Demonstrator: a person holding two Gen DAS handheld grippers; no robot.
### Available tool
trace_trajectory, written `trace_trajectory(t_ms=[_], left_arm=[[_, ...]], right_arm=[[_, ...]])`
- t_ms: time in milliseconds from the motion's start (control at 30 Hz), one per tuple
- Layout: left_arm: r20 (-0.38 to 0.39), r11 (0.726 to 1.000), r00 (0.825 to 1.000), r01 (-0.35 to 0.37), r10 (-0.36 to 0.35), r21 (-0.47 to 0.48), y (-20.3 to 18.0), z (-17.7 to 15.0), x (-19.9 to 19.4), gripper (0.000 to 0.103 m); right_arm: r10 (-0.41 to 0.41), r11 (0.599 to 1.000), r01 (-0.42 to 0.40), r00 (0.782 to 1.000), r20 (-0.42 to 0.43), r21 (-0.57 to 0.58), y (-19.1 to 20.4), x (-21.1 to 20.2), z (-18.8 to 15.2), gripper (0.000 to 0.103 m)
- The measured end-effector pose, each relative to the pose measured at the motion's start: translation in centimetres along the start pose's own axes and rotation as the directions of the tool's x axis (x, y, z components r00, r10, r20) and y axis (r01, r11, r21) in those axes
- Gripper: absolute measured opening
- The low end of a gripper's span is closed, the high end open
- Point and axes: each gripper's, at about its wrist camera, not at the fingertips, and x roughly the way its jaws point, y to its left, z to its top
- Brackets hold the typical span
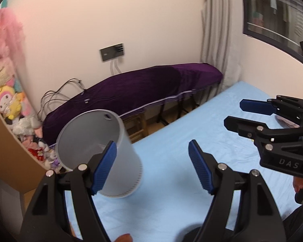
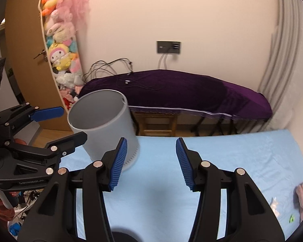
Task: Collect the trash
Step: 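Move both open tools back over the bed toward the yellow bow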
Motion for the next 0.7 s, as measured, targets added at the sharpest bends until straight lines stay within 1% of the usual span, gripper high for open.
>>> trace_trajectory(t_ms=[167, 333, 400, 567, 700], left_arm=[[0.000, 0.995, 0.996, 0.085, -0.085, 0.048, -6.5, -0.2, 0.6, 0.073], [-0.017, 0.980, 0.986, 0.168, -0.168, 0.104, -13.5, -0.6, 1.6, 0.073], [-0.032, 0.972, 0.980, 0.199, -0.197, 0.121, -16.1, -0.9, 2.2, 0.073], [-0.071, 0.951, 0.965, 0.262, -0.254, 0.162, -22.2, -2.1, 3.7, 0.073], [-0.107, 0.934, 0.950, 0.307, -0.292, 0.180, -25.9, -2.9, 5.6, 0.073]], right_arm=[[-0.091, 0.993, 0.091, 0.996, -0.003, 0.078, -6.0, -3.9, -4.2, 0.049], [-0.197, 0.967, 0.199, 0.980, -0.025, 0.160, -12.6, -7.9, -9.1, 0.049], [-0.226, 0.954, 0.229, 0.973, -0.036, 0.195, -14.9, -9.2, -10.9, 0.049], [-0.313, 0.909, 0.321, 0.947, -0.072, 0.265, -20.8, -12.3, -16.2, 0.048], [-0.382, 0.868, 0.394, 0.919, -0.100, 0.303, -24.7, -14.0, -19.8, 0.048]])
